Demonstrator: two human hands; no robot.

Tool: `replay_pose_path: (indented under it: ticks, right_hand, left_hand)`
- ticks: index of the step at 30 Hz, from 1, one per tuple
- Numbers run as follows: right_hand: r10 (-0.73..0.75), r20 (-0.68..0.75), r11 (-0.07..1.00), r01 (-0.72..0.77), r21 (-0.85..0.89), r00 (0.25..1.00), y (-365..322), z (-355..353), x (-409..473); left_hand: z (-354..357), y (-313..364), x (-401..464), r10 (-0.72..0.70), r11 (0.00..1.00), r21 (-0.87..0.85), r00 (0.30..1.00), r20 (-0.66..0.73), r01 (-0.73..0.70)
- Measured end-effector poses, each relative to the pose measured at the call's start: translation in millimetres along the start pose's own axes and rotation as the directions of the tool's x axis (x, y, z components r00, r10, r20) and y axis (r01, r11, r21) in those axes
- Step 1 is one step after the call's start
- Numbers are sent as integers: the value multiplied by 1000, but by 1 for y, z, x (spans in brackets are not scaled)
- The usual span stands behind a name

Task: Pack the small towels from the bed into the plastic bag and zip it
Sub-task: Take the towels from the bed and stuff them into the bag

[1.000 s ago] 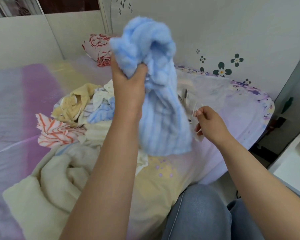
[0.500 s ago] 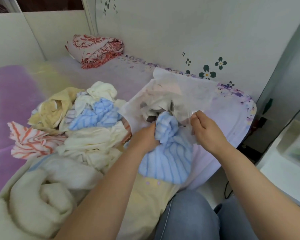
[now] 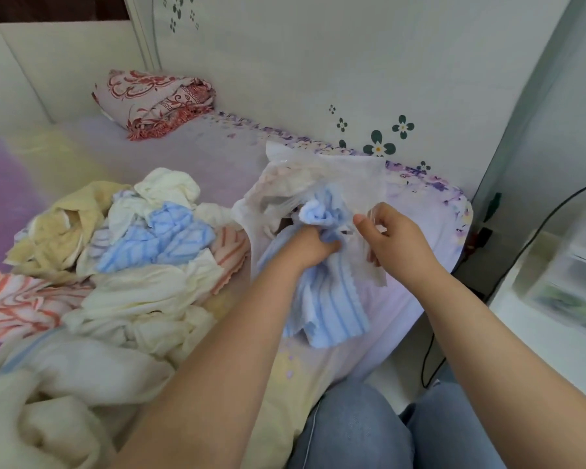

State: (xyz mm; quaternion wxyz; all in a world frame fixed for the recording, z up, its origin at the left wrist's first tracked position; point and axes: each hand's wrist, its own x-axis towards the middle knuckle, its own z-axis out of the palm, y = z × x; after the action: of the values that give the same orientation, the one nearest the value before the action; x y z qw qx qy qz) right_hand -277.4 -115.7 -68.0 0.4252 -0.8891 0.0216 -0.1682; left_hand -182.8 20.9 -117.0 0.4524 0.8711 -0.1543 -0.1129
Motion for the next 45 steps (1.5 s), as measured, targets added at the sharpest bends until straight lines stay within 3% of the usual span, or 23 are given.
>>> replay_pose_path:
  ticks: [2,3,4,5,6,7,8,9,11,13,15,17,20,22,24,26,29,33,40,42,45]
  right_hand:
    - [3,4,1000,-3,-1,1000,3,3,3]
    - [-4,11,1000,4,-10,1000,3,5,4]
    - [-22,19,999,23,-31,1000,3,8,4]
    - [-62,33,996,64,-66,997,4,12,3]
    - [-103,52,987,108,-117,993,3,14,2]
    - [-140,72,974,150,-172,988,2,17,0]
    - [-167,87,956,182,-229,982,0,19,-2]
    - [-183,96,936,203,-287,978,-1,20,-3]
    - [-176,120,895,209,-393,977,-4,20,-6]
    - [-163,151,860,215,-462,975,-6,18,-8]
    - [-138,155,844,198,-498,978,-10,13,-14]
    - [-102,140,855,159,-493,985,-15,8,-20]
    - [-16,161,865,94,-493,987,-28,-4,-34]
    - [82,186,871,20,-491,979,-37,-15,-45]
    - [168,177,864,-58,-500,970,-43,-31,-56]
    - [251,124,896,-182,-404,960,-49,-52,-66]
    - [358,202,926,-319,-202,911,-60,-86,-82]
    - [325,251,945,-325,-45,912,-72,-123,-108]
    - [254,352,880,-367,303,901,-71,-167,-147]
    - [245,291,896,-331,297,925,-69,-170,-154]
    - [247,54,961,-252,114,968,-67,-170,-159]
  left_hand:
    - [-4,-8,-35,54,974,223,992,-113,-27]
    - [-3,-16,-57,57,968,251,968,-245,7]
    - [2,-28,-79,87,969,247,896,-435,26]
    - [7,-43,-98,125,969,245,779,-614,38]
    - [12,-55,-114,91,978,193,678,-730,76]
    - [15,-68,-124,-23,993,57,630,-776,107]
    - [15,-74,-128,-167,986,-106,653,-739,132]
    - [16,-83,-126,-298,952,-255,719,-628,172]
    - [12,-89,-118,-430,872,-412,815,-388,264]
    - [6,-83,-109,-538,729,-601,818,-204,329]
    - [-2,-73,-101,-538,640,-722,824,-178,262]
    - [-11,-55,-93,-500,697,-692,820,-278,190]
    - [-19,-16,-83,-417,857,-467,824,-382,218]
    - [-18,15,-78,-282,931,-330,885,-370,159]
    - [-18,51,-79,-104,964,-265,936,-336,12]
    - [-19,85,-82,31,969,-224,952,-305,-104]
    - [-18,126,-87,161,963,-174,957,-241,-206]
    - [-6,158,-94,254,945,-179,959,-129,-274]
    - [15,201,-113,352,932,-173,907,232,-318]
    - [22,217,-118,340,940,-120,894,293,-318]
    - [29,237,-123,324,924,74,868,376,-376]
